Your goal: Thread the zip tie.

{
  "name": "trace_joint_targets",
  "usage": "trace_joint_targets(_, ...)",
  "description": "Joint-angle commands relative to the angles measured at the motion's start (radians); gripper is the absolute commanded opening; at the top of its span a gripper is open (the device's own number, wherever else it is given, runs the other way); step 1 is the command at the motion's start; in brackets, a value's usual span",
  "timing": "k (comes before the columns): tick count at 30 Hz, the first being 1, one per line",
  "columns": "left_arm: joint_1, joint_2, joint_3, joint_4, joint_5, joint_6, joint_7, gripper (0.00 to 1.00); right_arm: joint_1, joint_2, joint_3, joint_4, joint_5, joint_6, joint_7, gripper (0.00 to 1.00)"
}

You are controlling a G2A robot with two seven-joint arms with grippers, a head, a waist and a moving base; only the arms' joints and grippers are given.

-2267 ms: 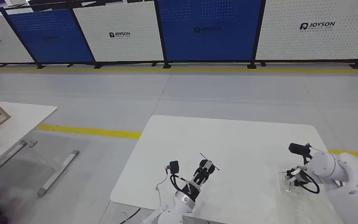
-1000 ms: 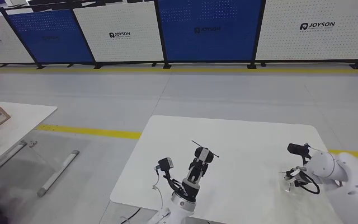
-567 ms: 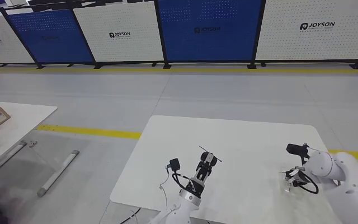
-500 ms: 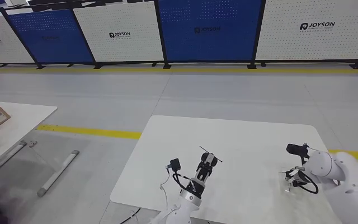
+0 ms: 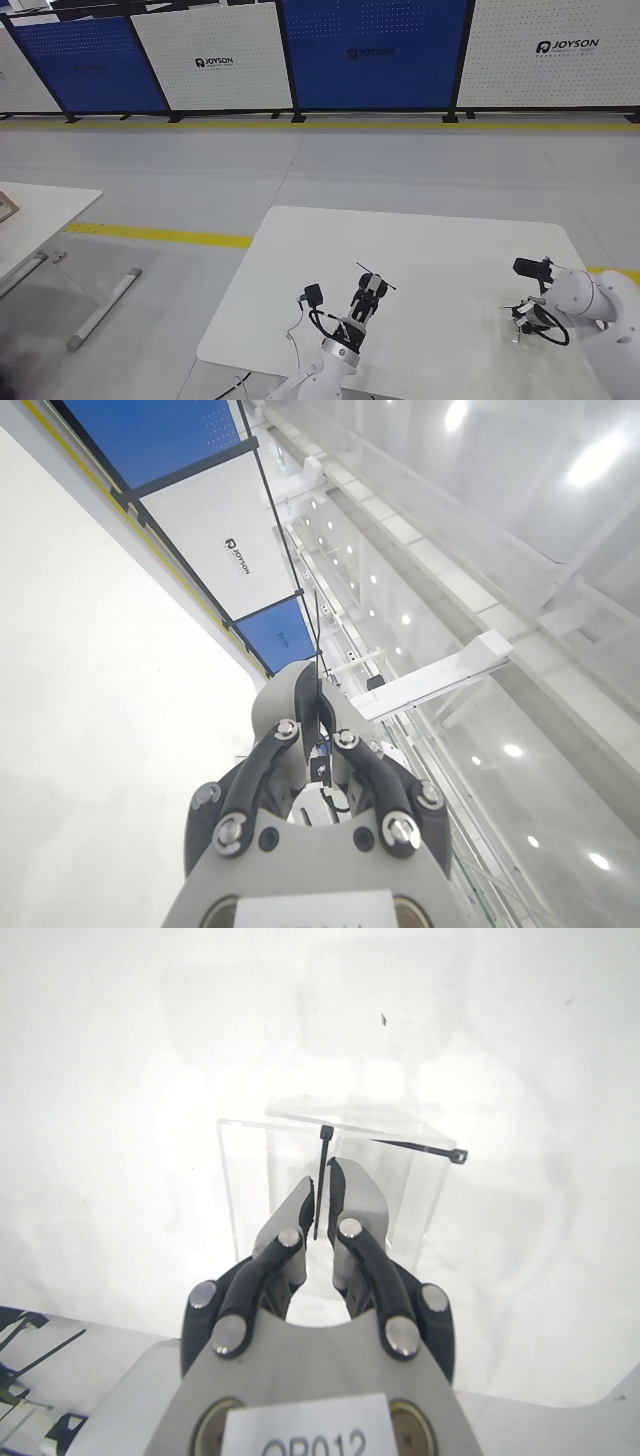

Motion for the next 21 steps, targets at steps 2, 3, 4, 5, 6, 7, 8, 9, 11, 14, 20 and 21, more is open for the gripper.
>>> trace_joint_targets(2,0.004,-0.001,-0.001,-0.004,0.009,-0.002,-0.003,0.00,0.002,0.000,-0.002,0.002,0.000,0.000,0.000,0.15)
trace_joint_targets(3,0.006,-0.002,-0.001,-0.005,0.011,-0.003,-0.003,0.00,0.002,-0.001,-0.003,0.003,0.000,0.001,0.000,0.15)
trace_joint_targets(4,0.007,-0.002,-0.002,-0.006,0.014,-0.004,-0.004,0.00,0.003,-0.001,-0.005,0.004,0.000,0.002,0.000,0.15)
trace_joint_targets(5,0.008,-0.003,-0.002,-0.006,0.016,-0.004,-0.004,0.00,0.004,-0.002,-0.006,0.006,-0.001,0.003,0.000,0.14)
trace_joint_targets(6,0.009,-0.003,-0.003,-0.007,0.017,-0.005,-0.005,0.00,0.005,-0.002,-0.007,0.008,-0.001,0.004,0.000,0.11)
trace_joint_targets(7,0.010,-0.003,-0.004,-0.007,0.019,-0.006,-0.005,0.00,0.007,-0.002,-0.008,0.010,-0.001,0.004,0.000,0.09)
trace_joint_targets(8,0.012,-0.004,-0.005,-0.007,0.020,-0.007,-0.006,0.00,0.008,-0.003,-0.009,0.012,0.000,0.005,0.000,0.07)
trace_joint_targets(9,0.013,-0.004,-0.006,-0.008,0.021,-0.007,-0.006,0.00,0.009,-0.003,-0.009,0.013,0.000,0.006,0.000,0.02)
trace_joint_targets(11,0.015,-0.005,-0.008,-0.008,0.024,-0.009,-0.007,0.00,0.011,-0.004,-0.010,0.015,-0.001,0.007,0.000,0.00)
trace_joint_targets(14,0.017,-0.006,-0.010,-0.009,0.026,-0.009,-0.009,0.00,0.012,-0.003,-0.010,0.014,-0.001,0.007,0.000,0.00)
trace_joint_targets(20,0.010,-0.012,-0.017,0.010,0.028,0.016,0.007,0.00,-0.016,0.012,0.035,-0.042,0.008,-0.003,0.000,0.00)
trace_joint_targets(21,0.005,-0.014,-0.019,0.019,0.015,0.027,0.005,0.00,-0.027,0.016,0.052,-0.060,0.010,0.001,-0.001,0.00)
